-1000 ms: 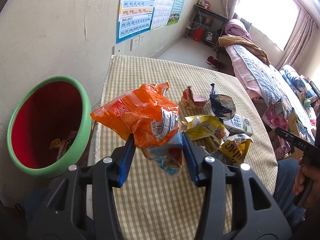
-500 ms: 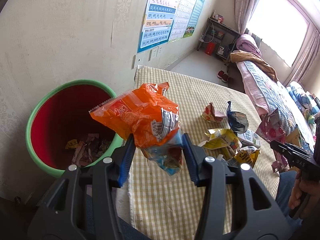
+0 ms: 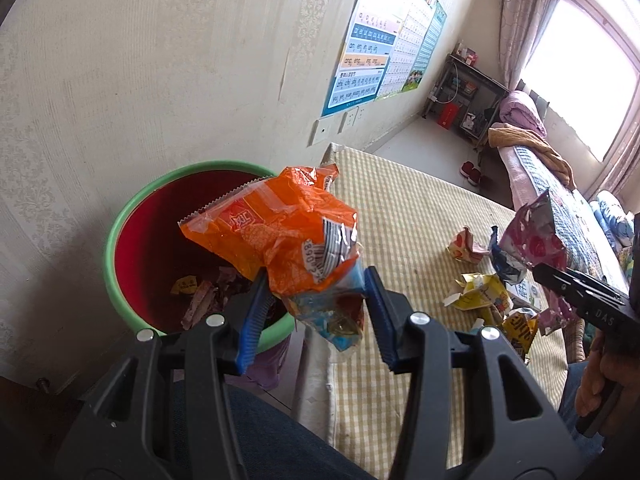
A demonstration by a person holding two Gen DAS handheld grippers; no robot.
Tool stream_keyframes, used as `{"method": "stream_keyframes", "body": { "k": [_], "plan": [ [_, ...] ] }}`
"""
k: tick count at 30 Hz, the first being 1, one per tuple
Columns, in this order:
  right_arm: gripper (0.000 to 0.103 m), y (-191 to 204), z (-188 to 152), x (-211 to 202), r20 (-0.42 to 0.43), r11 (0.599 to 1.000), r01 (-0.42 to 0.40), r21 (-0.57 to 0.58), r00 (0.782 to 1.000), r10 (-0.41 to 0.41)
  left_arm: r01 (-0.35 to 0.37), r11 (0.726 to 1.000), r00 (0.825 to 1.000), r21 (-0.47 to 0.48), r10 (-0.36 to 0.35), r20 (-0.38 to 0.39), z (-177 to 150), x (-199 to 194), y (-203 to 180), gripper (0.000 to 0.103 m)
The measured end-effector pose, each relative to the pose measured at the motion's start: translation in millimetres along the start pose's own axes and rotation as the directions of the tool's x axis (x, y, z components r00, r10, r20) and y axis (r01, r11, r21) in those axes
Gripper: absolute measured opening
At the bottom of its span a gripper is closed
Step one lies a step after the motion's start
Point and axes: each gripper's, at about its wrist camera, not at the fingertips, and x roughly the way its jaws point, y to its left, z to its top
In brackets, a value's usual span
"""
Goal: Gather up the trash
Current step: 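Carry the orange bag and pink bag over the red bin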
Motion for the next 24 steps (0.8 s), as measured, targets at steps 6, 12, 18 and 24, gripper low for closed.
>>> {"method": "stream_keyframes", "body": {
  "k": [6,12,18,24],
  "plan": [
    [0.039,49,17,30,-0.017,0.996,-0.062,-0.067,0.998,0.061,-0.029,0.999,1.0,-0.024,0.029,-0.001,2,-5,25,0.045],
    [0.039,89,31,54,-0.028,0.99,-0.109,-0.094,0.994,0.107,-0.042,0.999,0.999,-0.026,0.042,-0.007,6,-9,41,0.045],
    [0.04,113,39,73,-0.053,0.985,-0.146,-0.094,0.988,0.142,-0.06,0.998,0.998,-0.035,0.059,-0.013,12,-11,58,0.045],
    [0.04,130,45,91,-0.088,0.982,-0.152,-0.11,0.986,0.143,-0.061,0.997,0.998,-0.05,0.06,-0.022,19,-12,70,0.045]
  ]
}}
